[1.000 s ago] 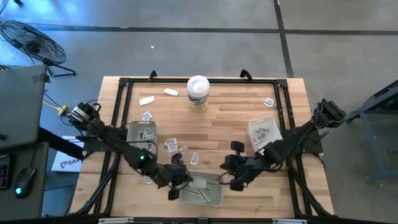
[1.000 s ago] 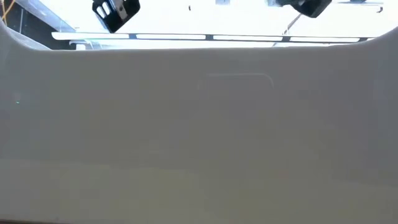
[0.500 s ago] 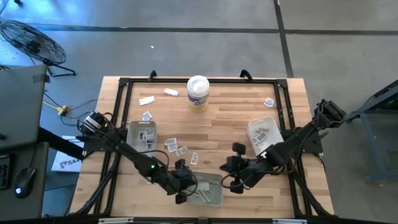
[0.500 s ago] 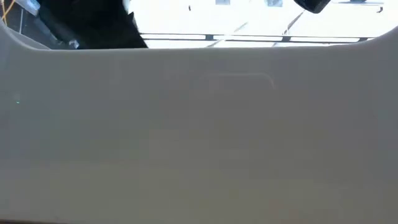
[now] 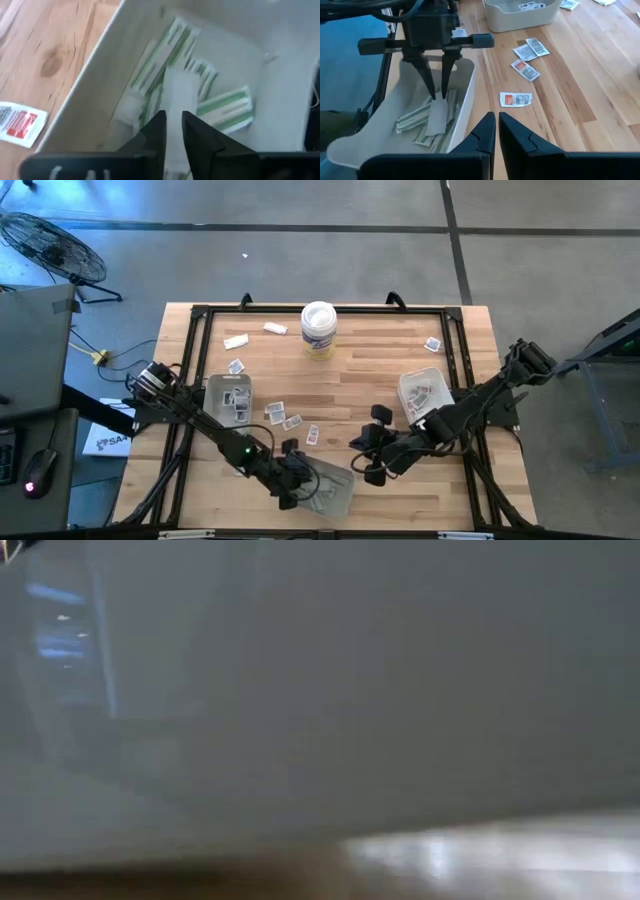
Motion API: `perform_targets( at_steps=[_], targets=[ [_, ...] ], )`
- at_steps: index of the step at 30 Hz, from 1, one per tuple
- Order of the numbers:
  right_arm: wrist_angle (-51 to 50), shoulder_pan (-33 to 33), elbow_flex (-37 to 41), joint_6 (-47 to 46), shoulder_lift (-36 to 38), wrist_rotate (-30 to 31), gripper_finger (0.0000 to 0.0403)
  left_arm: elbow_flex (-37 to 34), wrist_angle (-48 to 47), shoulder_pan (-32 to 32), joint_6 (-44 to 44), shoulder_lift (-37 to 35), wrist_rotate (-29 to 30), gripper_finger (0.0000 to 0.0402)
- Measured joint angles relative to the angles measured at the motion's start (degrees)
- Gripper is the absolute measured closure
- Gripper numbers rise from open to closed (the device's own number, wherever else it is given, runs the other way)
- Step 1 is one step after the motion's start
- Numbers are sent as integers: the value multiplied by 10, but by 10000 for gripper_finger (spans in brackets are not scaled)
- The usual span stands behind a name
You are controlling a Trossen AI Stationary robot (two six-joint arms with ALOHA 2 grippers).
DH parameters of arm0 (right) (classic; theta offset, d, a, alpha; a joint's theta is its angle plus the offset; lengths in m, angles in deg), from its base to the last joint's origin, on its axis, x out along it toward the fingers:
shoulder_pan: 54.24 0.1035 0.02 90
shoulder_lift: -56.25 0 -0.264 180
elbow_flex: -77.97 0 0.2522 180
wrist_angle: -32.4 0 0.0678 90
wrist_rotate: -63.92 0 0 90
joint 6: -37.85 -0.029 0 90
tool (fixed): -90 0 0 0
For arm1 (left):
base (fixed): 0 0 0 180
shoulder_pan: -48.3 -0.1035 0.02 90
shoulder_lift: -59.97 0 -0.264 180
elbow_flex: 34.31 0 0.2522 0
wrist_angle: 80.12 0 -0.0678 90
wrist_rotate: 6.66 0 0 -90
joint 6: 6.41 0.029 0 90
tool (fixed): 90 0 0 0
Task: Pick & Place First Aid Supplies
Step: Put the orange ointment pack into the white bin
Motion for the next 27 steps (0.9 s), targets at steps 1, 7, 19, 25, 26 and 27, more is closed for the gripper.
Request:
perform_targets(
  at_steps=[1, 7, 19, 25, 26, 27],
  targets=[
    [0, 0, 0, 0, 0, 0, 386, 4, -1, 0, 6, 0, 0, 333],
    [1, 0, 0, -13, 0, 0, 386, 46, -24, 0, 67, -7, 11, 314],
    [5, 0, 0, -15, 0, -1, 386, 115, -387, 0, -40, -87, 134, 314],
    [22, 0, 0, -10, -14, 3, 386, 106, -563, -3, -202, -95, 158, 314],
    [29, -2, 0, -4, -22, 0, 386, 96, -567, -9, -217, -95, 157, 314],
    [36, -3, 0, 1, -29, -6, 386, 84, -565, -15, -228, -95, 151, 314]
  ],
)
